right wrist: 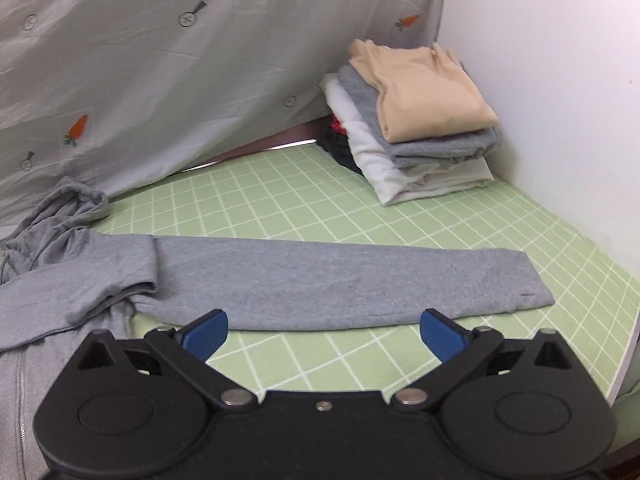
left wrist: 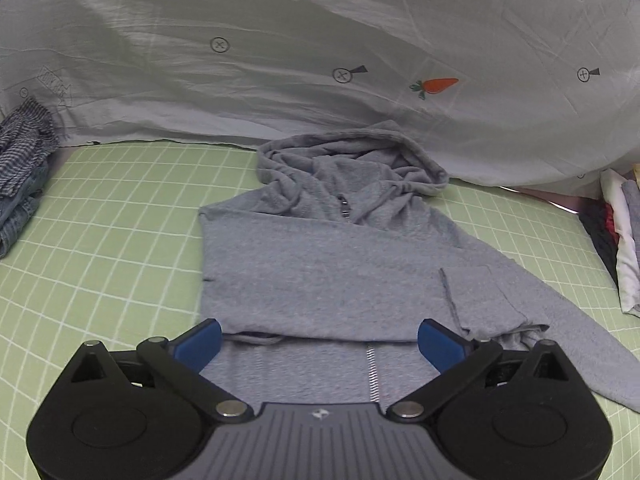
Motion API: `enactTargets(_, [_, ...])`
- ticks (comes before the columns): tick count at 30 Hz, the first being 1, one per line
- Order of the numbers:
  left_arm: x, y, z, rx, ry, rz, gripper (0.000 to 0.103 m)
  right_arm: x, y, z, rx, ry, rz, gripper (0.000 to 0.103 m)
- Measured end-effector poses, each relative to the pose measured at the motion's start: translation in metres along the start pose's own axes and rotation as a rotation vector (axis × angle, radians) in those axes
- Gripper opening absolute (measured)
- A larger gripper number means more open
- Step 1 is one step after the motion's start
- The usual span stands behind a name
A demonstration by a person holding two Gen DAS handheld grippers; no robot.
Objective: Fold clothes
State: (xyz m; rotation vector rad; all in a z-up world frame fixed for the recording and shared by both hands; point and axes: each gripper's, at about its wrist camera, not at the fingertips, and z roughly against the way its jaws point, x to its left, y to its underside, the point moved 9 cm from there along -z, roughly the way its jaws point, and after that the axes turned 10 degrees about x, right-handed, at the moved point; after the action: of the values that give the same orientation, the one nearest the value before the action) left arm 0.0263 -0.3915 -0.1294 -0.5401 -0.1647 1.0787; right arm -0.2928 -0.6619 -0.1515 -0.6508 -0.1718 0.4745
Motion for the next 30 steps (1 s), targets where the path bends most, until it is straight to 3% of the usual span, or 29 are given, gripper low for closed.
enactTargets(8, [-0.08,-0.022,-0.074,0.104,0.005,-0.118,0.098,-0.027,-0.016,-0.09,0.122,0.05,-0.068,0.103])
enactTargets(10, [-0.096,-0.027,-0.088,0.128,0.019,-0.148,0.088,-0.031,-0.022,-0.11,0.15,0.071,-0.079,0.103])
enactTargets(12, [-0.11,-0.029,-0.103,0.168,0.057,-0.164,0.071,-0.034,-0.027,-0.123,0.168,0.085,-0.081,0.103])
enactTargets(16, [-0.136,-0.029,-0.127,0.212,0.108,-0.221,0.052,-0.038,-0.032,-0.139,0.184,0.117,-0.066,0.103])
enactTargets(21, [-0.149,-0.027,-0.136,0.216,0.131,-0.224,0.008,-0.038,-0.035,-0.146,0.194,0.133,-0.054,0.103])
enactTargets(26, [-0.14,-0.032,-0.121,0.185,0.163,-0.21,0.008,-0.034,-0.037,-0.145,0.194,0.146,-0.02,0.103])
enactTargets(30, [-0.116,-0.043,-0.096,0.12,0.117,-0.227,0.008,-0.031,-0.034,-0.139,0.193,0.139,-0.016,0.103])
